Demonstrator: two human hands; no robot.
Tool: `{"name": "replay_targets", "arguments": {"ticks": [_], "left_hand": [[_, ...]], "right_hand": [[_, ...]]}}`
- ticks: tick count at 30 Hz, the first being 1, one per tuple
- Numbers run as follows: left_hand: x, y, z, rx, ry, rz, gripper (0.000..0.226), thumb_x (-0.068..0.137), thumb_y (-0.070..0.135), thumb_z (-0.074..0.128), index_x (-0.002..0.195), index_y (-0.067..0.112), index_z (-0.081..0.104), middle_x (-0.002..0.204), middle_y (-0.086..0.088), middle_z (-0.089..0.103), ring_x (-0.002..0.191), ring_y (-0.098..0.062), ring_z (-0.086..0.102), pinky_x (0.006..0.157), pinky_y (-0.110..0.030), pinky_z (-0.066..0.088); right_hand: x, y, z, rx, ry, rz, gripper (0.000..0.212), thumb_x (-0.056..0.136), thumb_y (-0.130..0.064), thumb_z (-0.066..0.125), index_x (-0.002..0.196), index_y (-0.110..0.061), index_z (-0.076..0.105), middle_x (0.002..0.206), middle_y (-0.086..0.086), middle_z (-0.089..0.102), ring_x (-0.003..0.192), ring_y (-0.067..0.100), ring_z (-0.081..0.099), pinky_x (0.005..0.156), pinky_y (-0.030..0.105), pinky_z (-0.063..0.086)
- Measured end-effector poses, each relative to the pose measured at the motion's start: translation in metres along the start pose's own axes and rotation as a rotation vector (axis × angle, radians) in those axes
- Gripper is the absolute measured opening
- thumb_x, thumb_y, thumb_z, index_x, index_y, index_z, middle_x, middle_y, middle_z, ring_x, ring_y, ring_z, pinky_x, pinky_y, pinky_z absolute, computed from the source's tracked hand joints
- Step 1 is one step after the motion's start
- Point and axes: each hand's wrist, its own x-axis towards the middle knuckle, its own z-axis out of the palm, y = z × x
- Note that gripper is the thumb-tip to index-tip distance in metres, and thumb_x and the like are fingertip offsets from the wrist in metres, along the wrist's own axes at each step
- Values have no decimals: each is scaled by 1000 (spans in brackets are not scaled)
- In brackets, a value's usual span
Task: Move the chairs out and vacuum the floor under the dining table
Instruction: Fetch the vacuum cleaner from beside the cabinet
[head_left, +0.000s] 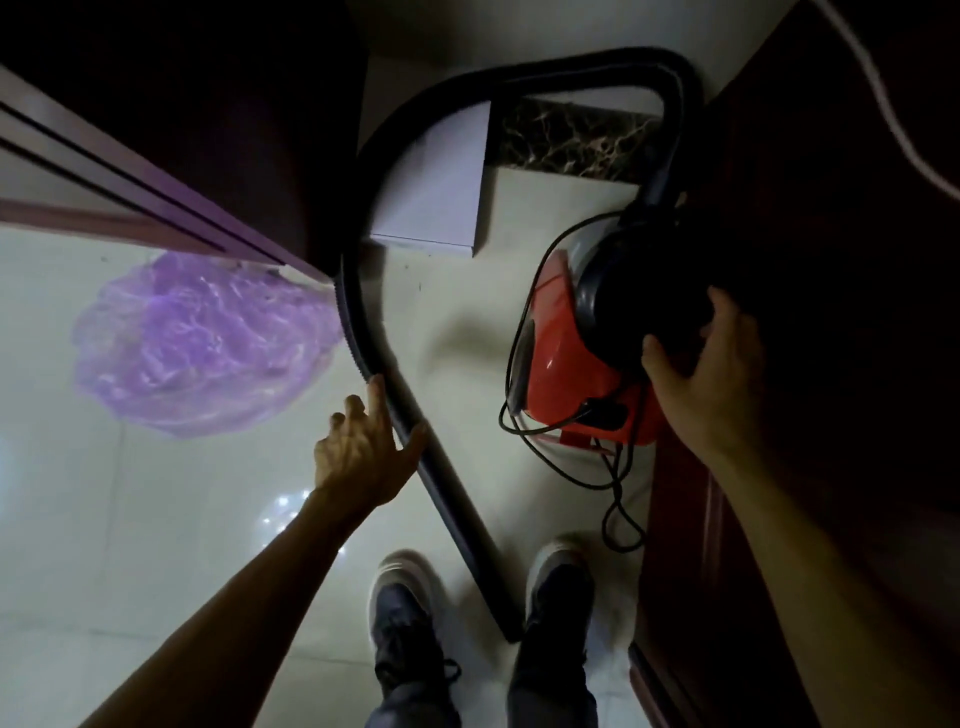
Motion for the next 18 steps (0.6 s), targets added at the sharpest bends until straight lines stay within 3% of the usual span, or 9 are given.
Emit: {"name": "replay_targets", "arguments": {"ticks": [3,8,11,14,16,18], "left_hand": [[28,-9,39,-75,11,-75,90,89,59,54,155,14,12,130,-19,49,112,-41,54,84,-49,49],[70,-18,91,-457,10,-187,97,86,46,67,154,15,7,133,-26,51,118,-48,53,97,-53,45],[82,-13,111,-579,82,-234,101,81,37,75,154,14,8,136,-26,50,119,-48,52,96,-52,46],[87,-7,121,-635,182,-302,98,79,27,76,153,17,13,129,-27,53,112,-49,55,90,-50,45],[87,-5,122,-680,212,-313,95,79,18,73,153,20,14,127,-27,54,111,-49,55,90,-49,44],[83,-1,119,-741,219,-301,98,78,13,73,154,23,12,126,-27,54,111,-48,55,92,-48,44]], "right_hand": [[13,4,18,9,95,-19,77,88,-44,64,149,-12,30,143,17,39,130,33,40,94,39,42],[28,-4,37,45,164,-45,71,89,-41,65,147,-12,37,145,15,38,132,29,41,90,29,37],[30,-7,43,5,268,-62,64,90,-39,64,144,-12,42,143,14,41,131,29,42,93,28,37],[32,-8,48,141,265,-58,60,93,-30,62,146,-13,40,143,9,48,128,22,50,93,19,44],[33,-8,52,278,230,-61,59,96,-24,59,149,-14,35,142,8,50,119,21,59,82,13,51],[35,-7,56,409,181,-44,58,98,-20,56,150,-16,30,139,12,51,91,21,69,62,16,56]]}}
